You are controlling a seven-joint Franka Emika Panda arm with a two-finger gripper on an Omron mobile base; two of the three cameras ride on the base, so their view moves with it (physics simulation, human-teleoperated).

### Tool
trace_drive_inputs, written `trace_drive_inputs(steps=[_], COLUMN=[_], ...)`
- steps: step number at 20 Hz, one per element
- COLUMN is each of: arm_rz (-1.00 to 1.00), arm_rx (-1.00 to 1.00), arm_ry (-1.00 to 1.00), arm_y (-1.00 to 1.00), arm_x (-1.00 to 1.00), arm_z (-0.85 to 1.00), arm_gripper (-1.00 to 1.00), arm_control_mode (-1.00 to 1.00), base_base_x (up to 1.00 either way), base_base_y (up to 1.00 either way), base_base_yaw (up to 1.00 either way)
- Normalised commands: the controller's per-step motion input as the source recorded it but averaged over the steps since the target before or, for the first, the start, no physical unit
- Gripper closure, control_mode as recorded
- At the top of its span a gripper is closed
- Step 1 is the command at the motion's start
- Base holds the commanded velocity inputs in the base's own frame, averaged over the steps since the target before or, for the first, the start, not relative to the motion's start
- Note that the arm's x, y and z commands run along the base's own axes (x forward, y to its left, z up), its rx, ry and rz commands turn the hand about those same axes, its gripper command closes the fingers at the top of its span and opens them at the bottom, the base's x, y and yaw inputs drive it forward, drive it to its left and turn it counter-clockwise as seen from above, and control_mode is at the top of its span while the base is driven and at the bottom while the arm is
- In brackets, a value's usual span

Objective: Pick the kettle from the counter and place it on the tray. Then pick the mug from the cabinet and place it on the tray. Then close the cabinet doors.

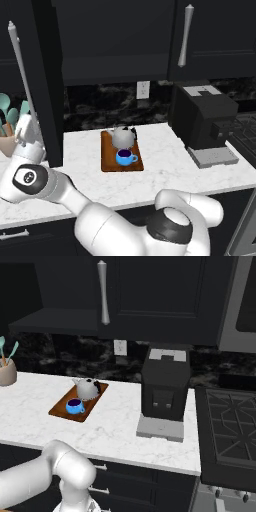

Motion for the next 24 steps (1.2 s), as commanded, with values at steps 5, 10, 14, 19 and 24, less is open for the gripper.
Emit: trace_drive_inputs(steps=[5,10,14,19,24], arm_rz=[-0.09,-0.13,-0.18,-0.19,-0.15], arm_rx=[0.01,0.07,0.09,0.12,0.13], arm_ry=[-0.01,0.00,0.08,0.11,0.06], arm_y=[-0.03,-0.23,-0.40,-0.54,-0.63], arm_x=[-0.19,-0.02,0.06,0.17,0.18], arm_z=[0.34,0.28,0.22,0.08,0.03], arm_gripper=[-1.00,-1.00,-1.00,-1.00,-1.00], arm_control_mode=[-1.00,-1.00,-1.00,-1.00,-1.00], base_base_x=[0.00,0.00,0.00,0.00,0.00], base_base_y=[0.00,0.00,0.00,0.00,0.00], base_base_yaw=[0.00,0.00,0.00,0.00,0.00])
